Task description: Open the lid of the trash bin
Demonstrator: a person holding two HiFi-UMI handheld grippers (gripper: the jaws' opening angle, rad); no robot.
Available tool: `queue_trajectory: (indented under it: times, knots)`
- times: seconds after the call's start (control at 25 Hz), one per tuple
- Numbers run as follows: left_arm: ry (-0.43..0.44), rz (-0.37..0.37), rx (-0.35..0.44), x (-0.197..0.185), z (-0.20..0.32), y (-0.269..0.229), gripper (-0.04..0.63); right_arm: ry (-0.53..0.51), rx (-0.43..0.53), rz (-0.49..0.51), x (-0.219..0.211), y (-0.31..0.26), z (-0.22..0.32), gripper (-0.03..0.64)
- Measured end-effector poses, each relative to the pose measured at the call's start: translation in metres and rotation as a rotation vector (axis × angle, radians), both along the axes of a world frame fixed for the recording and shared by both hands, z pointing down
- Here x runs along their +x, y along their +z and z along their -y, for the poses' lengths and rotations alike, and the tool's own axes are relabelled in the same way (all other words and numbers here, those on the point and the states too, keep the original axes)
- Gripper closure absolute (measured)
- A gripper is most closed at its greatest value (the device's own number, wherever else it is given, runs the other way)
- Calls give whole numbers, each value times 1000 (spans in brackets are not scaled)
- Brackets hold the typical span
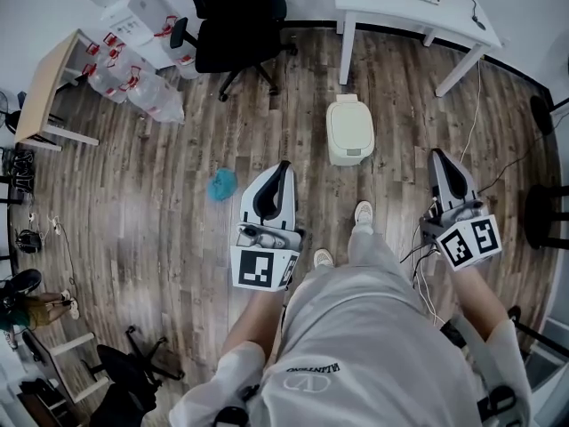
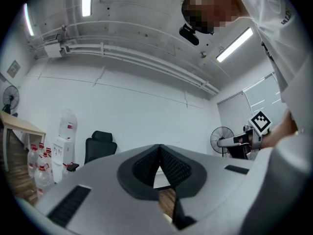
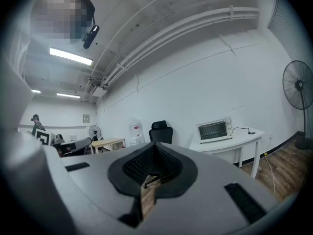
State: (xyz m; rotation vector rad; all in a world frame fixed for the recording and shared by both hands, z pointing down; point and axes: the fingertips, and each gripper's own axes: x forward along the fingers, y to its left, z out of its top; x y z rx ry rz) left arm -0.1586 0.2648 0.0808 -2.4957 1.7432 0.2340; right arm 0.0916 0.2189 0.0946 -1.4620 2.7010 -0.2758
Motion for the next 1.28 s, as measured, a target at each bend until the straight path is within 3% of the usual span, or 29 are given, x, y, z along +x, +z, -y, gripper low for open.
queue_trajectory:
  times: [0.32,0.8,1.28]
  knots:
    - [8,23,-89,50,66,32,594,-46,-85,4,26,34,77,600]
    - [-42,51,-213,111,160,67,594,-197,-178,14,42,83,175,600]
    - [-94,62,-282,125,191,97,594,-262,-243,16,42,122,213,600]
